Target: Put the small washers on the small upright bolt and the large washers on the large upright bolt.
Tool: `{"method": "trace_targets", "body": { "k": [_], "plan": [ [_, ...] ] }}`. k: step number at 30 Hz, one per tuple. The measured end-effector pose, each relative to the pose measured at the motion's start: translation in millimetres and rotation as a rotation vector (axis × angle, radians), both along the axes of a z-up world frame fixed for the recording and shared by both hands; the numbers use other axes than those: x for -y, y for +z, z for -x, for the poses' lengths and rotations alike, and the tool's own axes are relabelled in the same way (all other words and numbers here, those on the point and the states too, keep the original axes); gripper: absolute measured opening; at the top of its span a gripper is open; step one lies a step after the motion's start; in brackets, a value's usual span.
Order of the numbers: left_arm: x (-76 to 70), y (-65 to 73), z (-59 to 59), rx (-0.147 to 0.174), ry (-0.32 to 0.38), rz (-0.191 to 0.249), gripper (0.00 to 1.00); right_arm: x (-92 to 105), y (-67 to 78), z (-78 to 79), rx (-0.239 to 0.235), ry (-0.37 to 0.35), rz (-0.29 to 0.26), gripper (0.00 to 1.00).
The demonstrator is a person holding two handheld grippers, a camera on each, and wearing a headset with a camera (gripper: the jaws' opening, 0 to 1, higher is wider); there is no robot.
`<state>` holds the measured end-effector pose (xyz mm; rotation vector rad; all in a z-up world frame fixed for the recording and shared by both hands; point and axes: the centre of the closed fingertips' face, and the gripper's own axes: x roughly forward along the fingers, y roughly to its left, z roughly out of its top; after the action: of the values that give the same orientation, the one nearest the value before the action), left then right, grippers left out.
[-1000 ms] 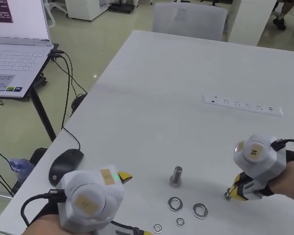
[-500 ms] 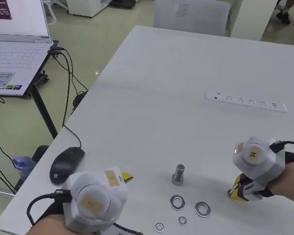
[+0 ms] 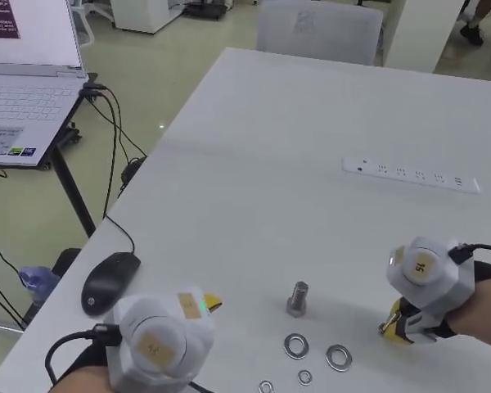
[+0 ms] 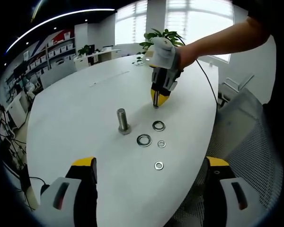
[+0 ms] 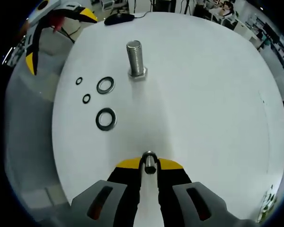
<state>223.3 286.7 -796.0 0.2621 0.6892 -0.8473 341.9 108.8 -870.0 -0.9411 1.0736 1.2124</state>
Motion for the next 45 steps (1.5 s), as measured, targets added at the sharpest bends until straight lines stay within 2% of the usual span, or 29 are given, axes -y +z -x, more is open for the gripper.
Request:
{"method": "trace_targets", "body": {
  "k": [8, 13, 23, 35, 42, 45],
  "plan": [
    [-1.9, 0.8, 0.2, 0.000, 0.010, 0.003, 0.92, -0.5, 0.8, -1.3, 0.003, -0.005, -0.002, 0.14],
    [-2.7, -0.1, 1.7, -0.001, 0.013, 0.005, 0.92, -1.2, 1.8, -2.4, 0.004, -0.011, -0.006, 0.18],
    [-4.3, 1.4, 2.2, 0.003, 0.006, 0.005, 0.91, -6.3, 14.7, -3.2, 0.004, -0.013, -0.026, 0.24],
    [-11.5, 6.1, 1.1, 0.008, -0.010, 0.000, 0.90, -33.6, 36.2, 0.3, 0.016, -0.003, -0.074, 0.30],
    [-8.3, 8.2, -0.6, 0.016, -0.036, -0.004, 0.91, -52.9, 46.5, 11.8, 0.022, 0.024, -0.095, 0.31],
    [-3.4, 11.8, 0.1, 0.027, -0.050, 0.010, 0.91, -59.7, 48.6, 19.4, 0.023, 0.042, -0.099, 0.31]
  ]
}}
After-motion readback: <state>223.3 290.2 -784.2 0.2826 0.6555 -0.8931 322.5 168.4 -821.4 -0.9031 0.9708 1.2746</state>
